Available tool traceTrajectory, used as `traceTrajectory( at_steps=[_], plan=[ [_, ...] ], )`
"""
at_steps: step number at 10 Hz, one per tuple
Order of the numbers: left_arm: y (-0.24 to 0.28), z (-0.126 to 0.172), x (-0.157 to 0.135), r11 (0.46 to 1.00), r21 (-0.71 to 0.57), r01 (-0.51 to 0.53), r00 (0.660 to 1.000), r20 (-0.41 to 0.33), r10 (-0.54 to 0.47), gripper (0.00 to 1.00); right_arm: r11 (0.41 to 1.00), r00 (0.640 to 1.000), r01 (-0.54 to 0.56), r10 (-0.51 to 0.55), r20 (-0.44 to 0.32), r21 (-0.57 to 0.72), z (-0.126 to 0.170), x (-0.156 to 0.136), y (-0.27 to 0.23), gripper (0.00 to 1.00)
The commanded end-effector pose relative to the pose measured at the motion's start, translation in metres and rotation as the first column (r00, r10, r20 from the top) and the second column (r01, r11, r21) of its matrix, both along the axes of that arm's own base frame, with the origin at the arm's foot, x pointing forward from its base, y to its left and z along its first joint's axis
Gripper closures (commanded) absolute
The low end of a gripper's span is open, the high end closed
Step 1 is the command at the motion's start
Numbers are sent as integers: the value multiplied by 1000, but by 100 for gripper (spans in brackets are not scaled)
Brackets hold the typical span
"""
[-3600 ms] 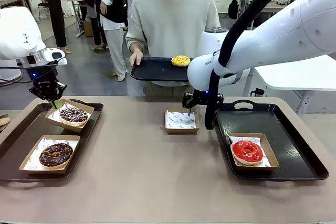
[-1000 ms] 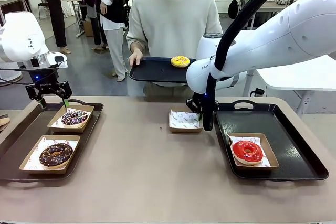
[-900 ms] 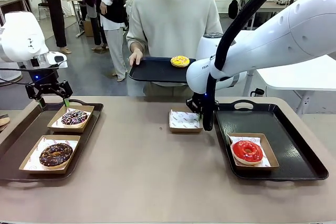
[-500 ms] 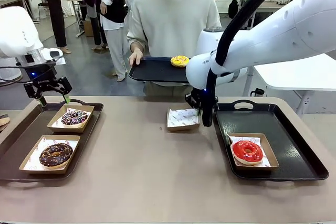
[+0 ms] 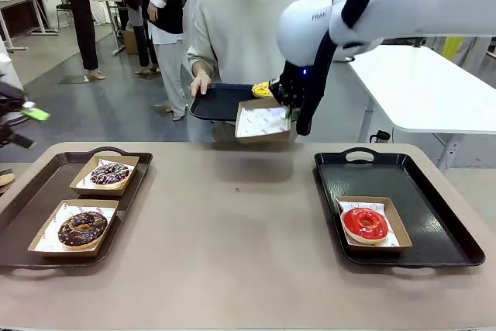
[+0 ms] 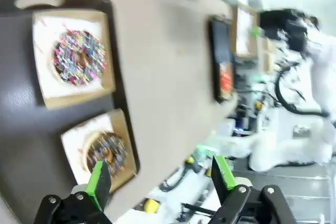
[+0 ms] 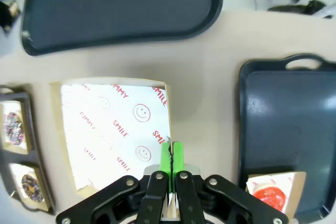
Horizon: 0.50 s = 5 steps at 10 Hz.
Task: Individually package the donuts and arrange them on the tray.
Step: Place the picked Paper togo box on the Handle tray while simultaneously picking up another Paper togo box from the table with the other hand.
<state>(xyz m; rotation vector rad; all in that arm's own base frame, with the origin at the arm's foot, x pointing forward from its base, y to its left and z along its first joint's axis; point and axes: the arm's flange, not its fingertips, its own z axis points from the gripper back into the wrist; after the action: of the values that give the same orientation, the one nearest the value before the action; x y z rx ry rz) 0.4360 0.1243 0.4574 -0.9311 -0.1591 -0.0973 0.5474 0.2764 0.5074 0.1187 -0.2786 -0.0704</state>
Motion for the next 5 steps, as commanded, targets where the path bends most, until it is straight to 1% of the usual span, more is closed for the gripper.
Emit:
traceTrajectory(
  at_steps=[1,2,3,5],
  plan=[
    [35,-14,-26,986,-167,18,1000,11,-17,0,999,999,37,-37,-35,5,14,22,8,100],
    [56,-22,-34,971,-238,-30,999,-34,22,0,998,997,62,-62,-37,8,25,34,12,100],
    [77,-37,-42,949,-307,-68,996,-81,45,0,996,995,87,-87,-42,6,32,49,14,100],
    [95,-60,-61,916,-379,-133,987,-133,89,0,994,993,107,-107,-50,3,35,73,16,100]
  ],
)
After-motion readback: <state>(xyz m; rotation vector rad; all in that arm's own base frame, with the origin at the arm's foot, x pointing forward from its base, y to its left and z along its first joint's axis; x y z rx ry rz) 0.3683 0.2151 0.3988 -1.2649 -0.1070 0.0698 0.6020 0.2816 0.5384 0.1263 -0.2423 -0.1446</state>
